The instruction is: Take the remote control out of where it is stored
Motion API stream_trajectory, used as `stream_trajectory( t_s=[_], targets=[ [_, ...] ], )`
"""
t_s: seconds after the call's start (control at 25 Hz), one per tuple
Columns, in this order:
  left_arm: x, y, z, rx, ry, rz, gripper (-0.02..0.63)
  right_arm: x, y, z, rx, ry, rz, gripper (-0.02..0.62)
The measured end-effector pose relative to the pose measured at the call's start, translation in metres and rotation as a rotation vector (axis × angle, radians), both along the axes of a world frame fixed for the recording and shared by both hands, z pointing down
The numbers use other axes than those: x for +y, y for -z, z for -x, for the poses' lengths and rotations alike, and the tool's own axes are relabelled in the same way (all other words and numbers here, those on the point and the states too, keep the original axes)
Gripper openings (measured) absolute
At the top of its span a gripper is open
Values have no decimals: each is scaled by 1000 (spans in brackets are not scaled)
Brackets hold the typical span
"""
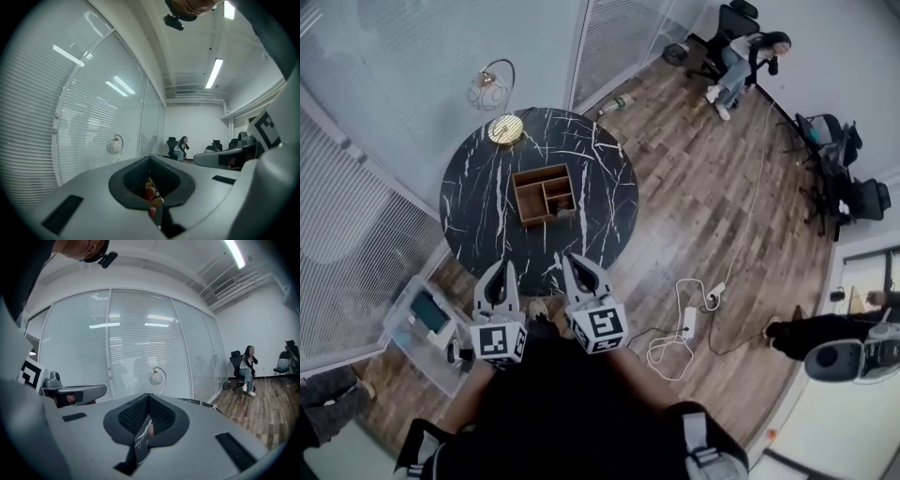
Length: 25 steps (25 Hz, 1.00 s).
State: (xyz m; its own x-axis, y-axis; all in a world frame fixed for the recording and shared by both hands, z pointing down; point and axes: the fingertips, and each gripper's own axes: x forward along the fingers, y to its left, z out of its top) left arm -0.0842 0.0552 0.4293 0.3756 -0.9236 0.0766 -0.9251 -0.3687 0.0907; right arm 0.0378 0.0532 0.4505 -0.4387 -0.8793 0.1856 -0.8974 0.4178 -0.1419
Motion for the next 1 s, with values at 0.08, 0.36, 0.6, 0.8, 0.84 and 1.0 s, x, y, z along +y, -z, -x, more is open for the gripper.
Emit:
stream_trajectory(
  t_s=[0.08, 0.36, 0.6, 0.8, 0.84, 1.0],
  targets=[
    [-7, -4, 8, 2, -15, 8, 8, -3, -1, 6, 0, -19, 2, 2],
    [-21, -8, 23, 6, -56, 28, 8, -13, -5, 15, 8, -76, 13, 2],
    [-27, -10, 27, 20, -76, 27, 8, -19, -6, 16, 11, -106, 13, 2],
    [-35, -8, 27, 26, -68, 19, 8, -25, -10, 15, 14, -97, 25, 2],
    [-37, -8, 26, 26, -65, 22, 8, -28, -10, 15, 14, -94, 26, 2],
    [-46, -11, 21, 27, -53, 18, 8, -39, -16, 12, 14, -76, 24, 2]
  ],
)
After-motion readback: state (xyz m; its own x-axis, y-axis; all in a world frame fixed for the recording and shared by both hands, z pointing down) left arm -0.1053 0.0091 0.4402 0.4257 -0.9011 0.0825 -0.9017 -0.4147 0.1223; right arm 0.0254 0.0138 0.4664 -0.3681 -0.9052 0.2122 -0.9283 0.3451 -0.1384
